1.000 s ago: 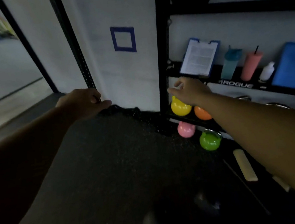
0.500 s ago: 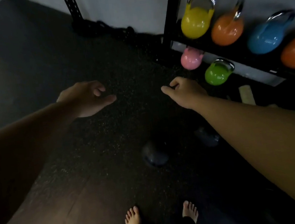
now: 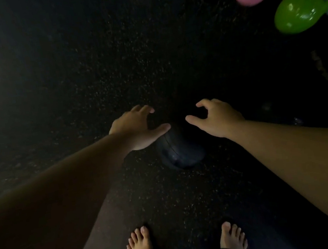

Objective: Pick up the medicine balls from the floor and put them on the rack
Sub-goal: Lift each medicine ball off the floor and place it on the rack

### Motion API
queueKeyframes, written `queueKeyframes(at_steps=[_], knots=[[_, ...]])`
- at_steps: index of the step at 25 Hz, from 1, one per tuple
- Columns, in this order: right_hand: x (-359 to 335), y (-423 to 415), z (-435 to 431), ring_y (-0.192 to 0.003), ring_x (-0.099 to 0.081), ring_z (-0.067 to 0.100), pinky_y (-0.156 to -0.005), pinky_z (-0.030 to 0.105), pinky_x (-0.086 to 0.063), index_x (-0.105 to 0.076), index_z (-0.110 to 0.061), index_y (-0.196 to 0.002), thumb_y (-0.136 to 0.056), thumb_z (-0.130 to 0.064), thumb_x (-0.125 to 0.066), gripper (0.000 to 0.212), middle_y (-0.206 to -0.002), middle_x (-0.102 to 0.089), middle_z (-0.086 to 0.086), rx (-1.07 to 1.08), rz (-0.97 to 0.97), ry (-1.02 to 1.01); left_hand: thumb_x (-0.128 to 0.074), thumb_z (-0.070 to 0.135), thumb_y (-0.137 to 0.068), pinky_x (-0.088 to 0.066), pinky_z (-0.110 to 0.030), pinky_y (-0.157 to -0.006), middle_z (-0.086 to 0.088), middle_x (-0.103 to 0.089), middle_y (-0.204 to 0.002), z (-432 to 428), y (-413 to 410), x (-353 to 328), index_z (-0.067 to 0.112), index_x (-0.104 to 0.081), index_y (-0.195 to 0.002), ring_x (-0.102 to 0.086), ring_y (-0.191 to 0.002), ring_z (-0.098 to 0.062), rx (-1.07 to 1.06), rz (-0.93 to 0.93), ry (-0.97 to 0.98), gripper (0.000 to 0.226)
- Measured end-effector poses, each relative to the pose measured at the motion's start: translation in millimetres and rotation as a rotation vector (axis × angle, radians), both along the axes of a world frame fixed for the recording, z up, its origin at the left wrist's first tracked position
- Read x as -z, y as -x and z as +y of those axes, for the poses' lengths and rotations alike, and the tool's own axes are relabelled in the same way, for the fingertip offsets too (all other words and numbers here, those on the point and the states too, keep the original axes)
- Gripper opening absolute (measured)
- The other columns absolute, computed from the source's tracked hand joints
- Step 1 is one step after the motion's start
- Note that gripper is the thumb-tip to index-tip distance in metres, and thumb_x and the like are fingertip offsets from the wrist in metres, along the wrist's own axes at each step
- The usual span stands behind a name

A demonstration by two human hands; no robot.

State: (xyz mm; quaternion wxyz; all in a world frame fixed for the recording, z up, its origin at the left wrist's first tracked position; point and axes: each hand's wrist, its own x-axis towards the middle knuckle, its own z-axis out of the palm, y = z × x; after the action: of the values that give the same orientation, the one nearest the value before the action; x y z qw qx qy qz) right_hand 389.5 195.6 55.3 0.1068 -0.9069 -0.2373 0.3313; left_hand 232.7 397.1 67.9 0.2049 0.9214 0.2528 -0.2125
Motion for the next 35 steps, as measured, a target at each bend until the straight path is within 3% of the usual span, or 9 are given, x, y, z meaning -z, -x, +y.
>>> queueKeyframes(at_steps=[7, 12, 14, 16, 19, 23, 26, 31, 35], knots=[[130, 6, -8, -0.134, -0.048, 0.031, -0.099, 0.054, -0.05, -0.038, -0.037, -0.151, -0.083, -0.083, -0.051, 0.082, -0.154, -0.04, 0.002, 0.026, 0.033, 0.002, -0.027, 0.114, -0.053, -0.05, -0.046, -0.099, -0.004, -0.043, -0.166, -21, 24, 158, 0.038, -0.024, -0.164, -0.054, -0.141, -0.032, -0.206, 0.062, 0.137, 0.135], [166, 3, -14, -0.142, -0.041, 0.033, -0.106, 0.053, -0.046, -0.027, -0.043, -0.157, -0.074, -0.093, -0.046, 0.099, -0.163, -0.029, 0.005, 0.094, 0.12, -0.015, -0.036, 0.116, -0.046, -0.048, -0.042, -0.105, -0.008, -0.039, -0.17, -39, 13, 208, 0.033, -0.014, -0.17, -0.045, -0.15, -0.033, -0.402, -0.017, 0.447, 0.15], [172, 8, -12, -0.147, -0.035, 0.034, -0.109, 0.052, -0.042, -0.018, -0.046, -0.16, -0.074, -0.093, -0.048, 0.103, -0.167, -0.022, 0.007, 0.178, 0.199, -0.061, -0.045, 0.115, -0.037, -0.057, -0.04, -0.085, -0.008, -0.043, -0.166, -48, 4, 213, 0.038, -0.015, -0.169, -0.053, -0.14, -0.035, -0.639, -0.027, 0.623, 0.156], [176, 19, -10, -0.148, -0.033, 0.035, -0.108, 0.052, -0.041, -0.016, -0.047, -0.16, -0.075, -0.09, -0.053, 0.102, -0.168, -0.02, 0.007, 0.281, 0.225, -0.124, -0.058, 0.109, -0.036, -0.062, -0.042, -0.079, -0.007, -0.05, -0.157, -58, -2, 213, 0.04, -0.024, -0.165, -0.061, -0.118, -0.028, -0.812, -0.056, 0.691, 0.15], [167, 33, -7, -0.144, -0.038, 0.033, -0.1, 0.049, -0.045, -0.022, -0.046, -0.159, -0.076, -0.085, -0.058, 0.099, -0.165, -0.026, 0.004, 0.41, 0.201, -0.205, -0.065, 0.099, -0.046, -0.052, -0.026, -0.069, 0.004, -0.055, -0.134, -68, -3, 200, 0.038, -0.033, -0.162, -0.057, -0.092, -0.008, -0.846, -0.148, 0.683, 0.135], [114, 26, -3, -0.143, -0.04, 0.031, -0.092, 0.044, -0.044, -0.025, -0.047, -0.157, -0.075, -0.085, -0.06, 0.097, -0.164, -0.028, 0.003, 0.476, 0.187, -0.289, -0.067, 0.096, -0.05, -0.051, -0.026, -0.081, 0.003, -0.058, -0.141, -60, -10, 141, 0.035, -0.041, -0.158, -0.061, -0.116, -0.018, -0.767, -0.24, 0.612, 0.126], [38, 7, 11, -0.143, -0.04, 0.03, -0.091, 0.043, -0.043, -0.025, -0.047, -0.157, -0.075, -0.085, -0.059, 0.097, -0.164, -0.028, 0.002, 0.48, 0.158, -0.353, -0.064, 0.095, -0.05, -0.05, -0.024, -0.079, 0.001, -0.058, -0.142, -40, -30, 57, 0.034, -0.042, -0.157, -0.06, -0.117, -0.018, -0.69, -0.295, 0.59, 0.125], [-147, -40, 41, -0.138, -0.046, 0.03, -0.088, 0.04, -0.044, -0.03, -0.044, -0.156, -0.077, -0.081, -0.062, 0.093, -0.161, -0.033, 0.004, 0.495, 0.021, -0.498, -0.062, 0.094, -0.052, -0.055, -0.04, -0.104, -0.004, -0.059, -0.148, -8, -81, -130, 0.028, -0.042, -0.159, -0.062, -0.129, -0.024, -0.571, -0.439, 0.542, 0.127], [-326, -81, 60, -0.137, -0.048, 0.027, -0.089, 0.034, -0.038, -0.036, -0.04, -0.155, -0.066, -0.087, -0.057, 0.102, -0.157, -0.041, 0.006, 0.482, -0.131, -0.648, -0.064, 0.092, -0.054, -0.053, -0.049, -0.11, -0.006, -0.057, -0.152, 13, -127, -303, 0.026, -0.035, -0.164, -0.059, -0.135, -0.029, -0.499, -0.589, 0.504, 0.131]])
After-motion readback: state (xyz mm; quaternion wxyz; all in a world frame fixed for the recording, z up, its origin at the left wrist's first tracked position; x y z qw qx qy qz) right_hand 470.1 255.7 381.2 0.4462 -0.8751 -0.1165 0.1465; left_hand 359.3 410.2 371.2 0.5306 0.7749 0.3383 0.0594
